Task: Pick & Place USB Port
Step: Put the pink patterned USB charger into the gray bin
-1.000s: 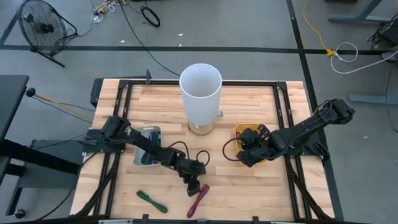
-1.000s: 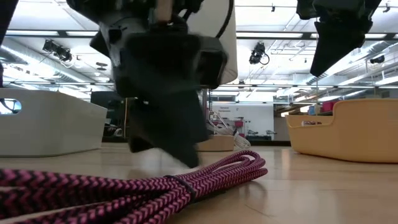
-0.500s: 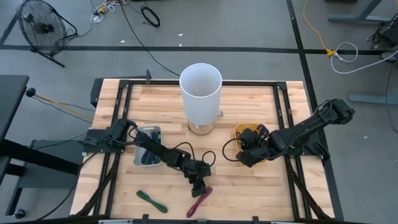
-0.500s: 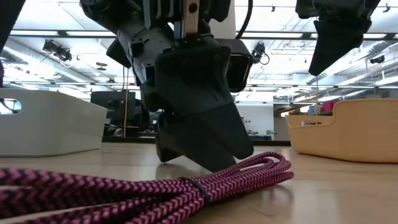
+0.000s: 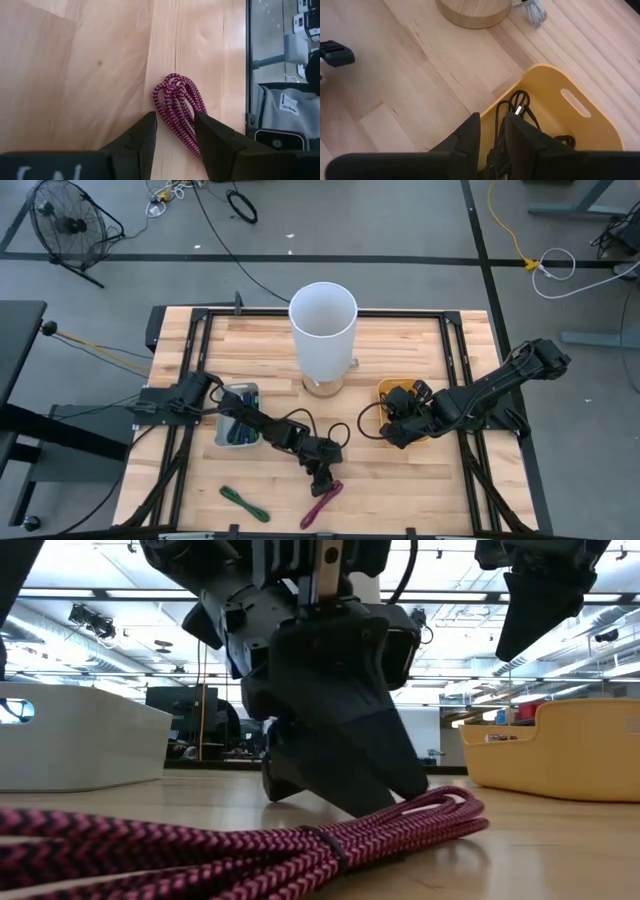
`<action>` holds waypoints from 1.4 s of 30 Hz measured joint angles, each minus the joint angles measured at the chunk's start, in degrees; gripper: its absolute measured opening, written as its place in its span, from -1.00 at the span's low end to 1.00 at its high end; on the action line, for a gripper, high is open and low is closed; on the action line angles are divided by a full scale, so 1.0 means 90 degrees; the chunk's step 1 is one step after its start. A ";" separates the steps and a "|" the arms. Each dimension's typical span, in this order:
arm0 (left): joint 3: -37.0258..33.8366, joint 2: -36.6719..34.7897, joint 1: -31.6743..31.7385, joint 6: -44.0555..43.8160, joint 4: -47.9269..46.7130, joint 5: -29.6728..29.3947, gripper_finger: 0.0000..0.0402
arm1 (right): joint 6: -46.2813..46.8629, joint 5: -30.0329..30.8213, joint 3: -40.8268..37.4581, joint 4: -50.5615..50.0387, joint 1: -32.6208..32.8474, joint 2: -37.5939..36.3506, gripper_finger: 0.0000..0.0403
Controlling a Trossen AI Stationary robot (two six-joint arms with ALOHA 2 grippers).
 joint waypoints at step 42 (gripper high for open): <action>0.0025 -0.2805 0.0095 0.1904 -0.3325 -0.1394 -1.00 | -0.0097 0.0000 0.0000 0.0020 -0.0002 0.0002 -0.55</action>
